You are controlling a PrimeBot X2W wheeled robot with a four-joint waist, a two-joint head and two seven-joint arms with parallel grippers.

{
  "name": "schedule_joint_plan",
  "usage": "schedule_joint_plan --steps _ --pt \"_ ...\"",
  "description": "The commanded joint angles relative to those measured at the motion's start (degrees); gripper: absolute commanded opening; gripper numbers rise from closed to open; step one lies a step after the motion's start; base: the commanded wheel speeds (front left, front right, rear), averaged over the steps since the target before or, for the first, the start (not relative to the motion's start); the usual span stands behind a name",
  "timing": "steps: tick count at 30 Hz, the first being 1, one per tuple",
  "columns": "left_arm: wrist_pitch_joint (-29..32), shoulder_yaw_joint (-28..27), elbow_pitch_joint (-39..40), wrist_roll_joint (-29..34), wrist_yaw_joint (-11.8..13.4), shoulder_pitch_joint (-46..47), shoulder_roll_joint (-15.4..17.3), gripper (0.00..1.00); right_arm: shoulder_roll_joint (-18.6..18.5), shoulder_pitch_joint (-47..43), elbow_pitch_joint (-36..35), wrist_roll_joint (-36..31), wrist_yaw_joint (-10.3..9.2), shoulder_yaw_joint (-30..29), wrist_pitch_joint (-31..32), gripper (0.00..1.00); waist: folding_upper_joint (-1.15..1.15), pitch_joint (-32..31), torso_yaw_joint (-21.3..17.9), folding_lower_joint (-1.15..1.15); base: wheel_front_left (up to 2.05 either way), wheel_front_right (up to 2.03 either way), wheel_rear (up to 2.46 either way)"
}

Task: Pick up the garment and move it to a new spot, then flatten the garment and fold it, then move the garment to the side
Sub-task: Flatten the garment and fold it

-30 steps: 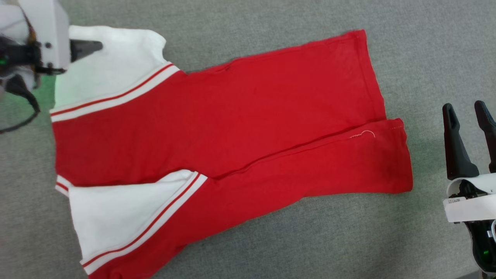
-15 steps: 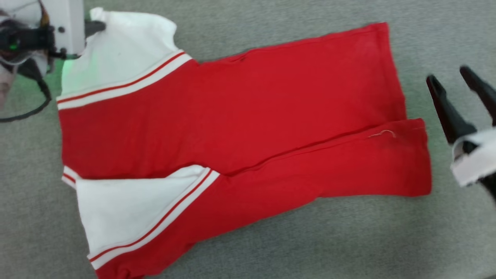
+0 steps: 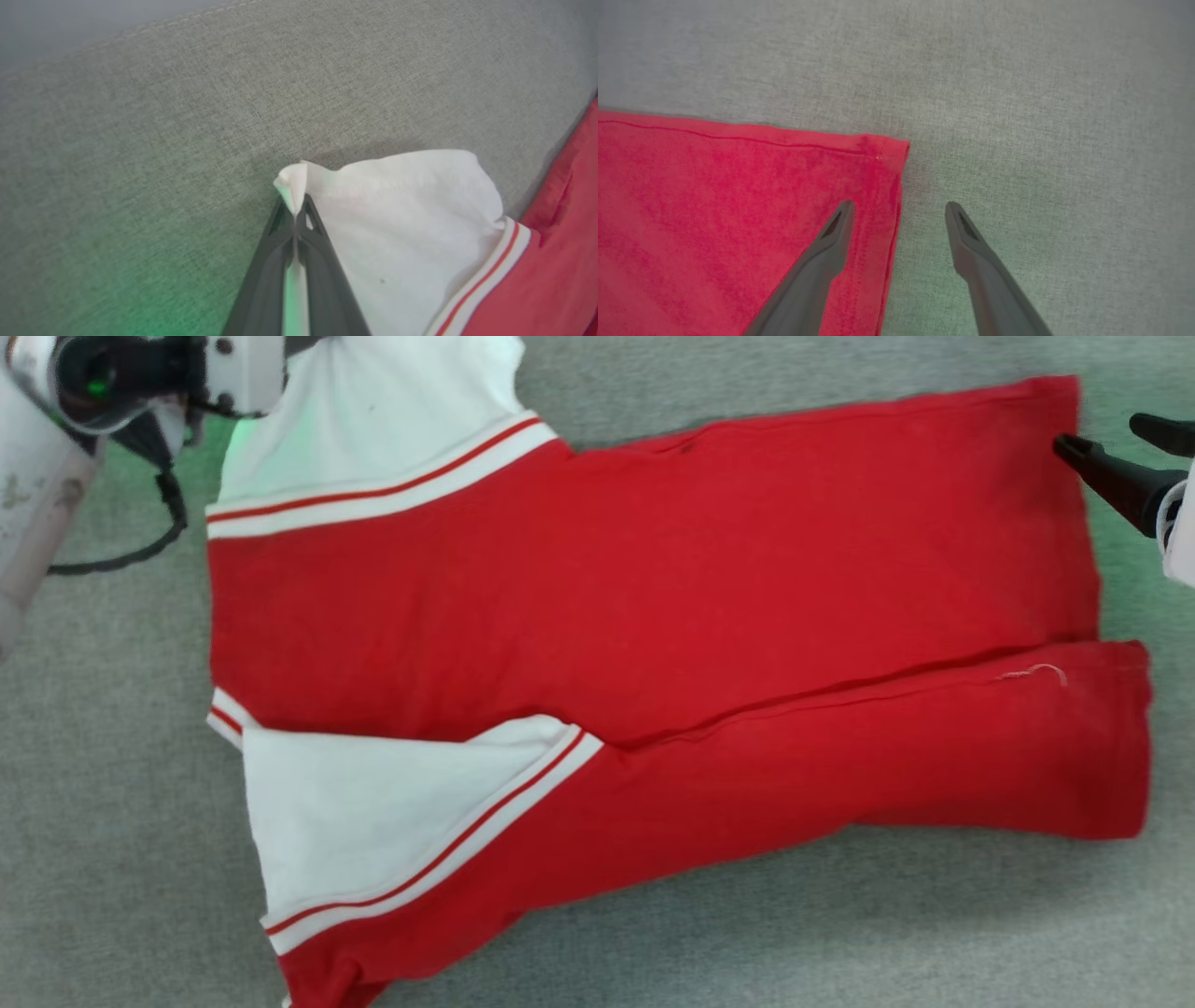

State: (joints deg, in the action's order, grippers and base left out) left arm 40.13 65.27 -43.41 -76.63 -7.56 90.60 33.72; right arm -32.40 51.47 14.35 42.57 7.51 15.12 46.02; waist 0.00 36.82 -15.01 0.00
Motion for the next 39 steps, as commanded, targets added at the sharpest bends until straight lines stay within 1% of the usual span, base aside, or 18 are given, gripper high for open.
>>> schedule_joint_plan --steps 1,6,8,9,10,11,12,15,19,25,26,27,28,30,31,32,33,39 --pt "0.09 0.82 -0.51 -0.09 0.17 -0.44 0.1 0.0 -0.3 1.21 0.85 0.64 -0.05 0.7 0.72 1.0 0.0 1.06 1.15 0.0 0.0 0.0 0.0" --pt "-0.02 2.29 0.66 0.0 0.18 0.87 -0.68 0.0 -0.53 4.49 5.34 1.52 -0.05 3.17 2.52 1.0 0.0 2.24 2.37 0.0 0.0 0.0 0.0" --pt "-0.32 2.63 1.2 -0.57 0.18 1.09 -1.12 0.0 -0.38 4.93 6.79 1.69 -0.05 4.15 2.17 1.0 0.0 2.42 2.72 0.0 0.0 0.0 0.0" --pt "-0.52 2.8 1.5 -0.65 0.18 1.17 -1.36 0.0 -0.35 5.1 7.28 2.03 -0.05 4.83 2.06 0.55 0.0 2.49 2.93 0.0 0.0 0.0 0.0" --pt "-0.79 2.95 1.87 -0.8 0.18 1.2 -1.58 0.0 -0.41 5.28 7.72 2.43 -0.04 5.42 1.79 0.32 0.0 2.49 3.13 0.0 0.0 0.0 0.0" --pt "-1.08 3.07 2.28 -1.07 0.17 1.18 -1.8 0.0 -0.5 5.36 8.06 2.81 -0.04 5.87 1.32 0.03 0.0 2.44 3.37 0.0 0.0 0.0 0.0" --pt "-1.56 3.19 2.71 -1.35 0.16 1.03 -1.94 0.0 -0.66 5.32 8.38 3.17 -0.04 6.26 0.75 0.0 0.0 2.25 3.62 0.0 0.0 0.0 0.0" --pt "-3.74 3.54 4.7 -1.8 0.15 0.32 -1.66 0.0 -1.44 5.02 9.09 4.4 -0.04 7.13 -1.67 0.0 0.0 1.22 4.34 0.0 0.0 0.0 0.0" --pt "-9.25 3.53 9.04 -2.35 0.15 -0.57 -0.66 0.0 -3.37 3.27 9.17 5.31 -0.05 7.93 -5.75 0.0 0.0 -1.52 5.96 0.0 0.0 0.0 0.0" --pt "-18.41 3.91 16.4 -3.83 0.15 -4.57 1.47 0.0 -7.62 -1.44 6.3 7.48 -0.05 8.77 -10.53 0.0 0.0 -7.01 9.1 0.0 0.0 0.0 0.0" --pt "-19.7 4.06 18.05 -4.21 0.15 -5.3 2.01 0.0 -8.5 -2.6 5.61 7.78 -0.05 8.84 -11.03 0.0 0.0 -7.91 9.59 0.0 0.0 0.0 0.0" --pt "-19.7 4.06 18.05 -4.21 0.15 -5.3 2.01 0.0 -8.5 -2.6 5.61 7.78 -0.05 8.84 -11.03 0.0 0.0 -7.91 9.59 0.0 0.0 0.0 0.0" --pt "-22.17 4.45 21.38 -4.49 0.15 -6.98 3.05 0.0 -10.05 -4.9 3.72 8.42 -0.05 8.92 -11.92 0.0 0.0 -9.61 10.5 0.0 0.0 0.0 0.0" --pt "-23.23 4.73 23.29 -4.62 0.14 -8.02 3.71 0.0 -10.91 -6.13 2.94 8.64 -0.05 8.86 -12.29 0.0 0.0 -10.46 10.96 0.0 0.0 0.0 0.0" --pt "-24.38 5.01 25.37 -4.78 0.14 -9.05 4.53 0.0 -11.8 -7.47 1.8 8.75 -0.05 9.06 -12.64 0.0 0.0 -11.29 11.36 0.0 0.0 0.0 0.0" --pt "-26.61 5.51 29.39 -4.83 0.14 -11.12 6.18 0.0 -13.48 -10.28 -0.55 9.35 -0.05 9.08 -13.12 0.0 0.0 -12.77 12.13 0.0 0.0 0.0 0.0" --pt "-26.61 5.51 29.39 -4.83 0.14 -11.12 6.18 0.0 -13.48 -10.28 -0.55 9.35 -0.05 9.08 -13.12 0.0 0.0 -12.77 12.13 0.0 0.0 0.0 0.0" --pt "-34.25 6.73 39.71 -3.47 0.14 -19.21 12.08 0.0 -17.97 -19.13 -6.5 11.04 -0.05 6.44 -14.17 0.0 0.0 -16.37 13.78 0.0 0.0 0.0 0.0"
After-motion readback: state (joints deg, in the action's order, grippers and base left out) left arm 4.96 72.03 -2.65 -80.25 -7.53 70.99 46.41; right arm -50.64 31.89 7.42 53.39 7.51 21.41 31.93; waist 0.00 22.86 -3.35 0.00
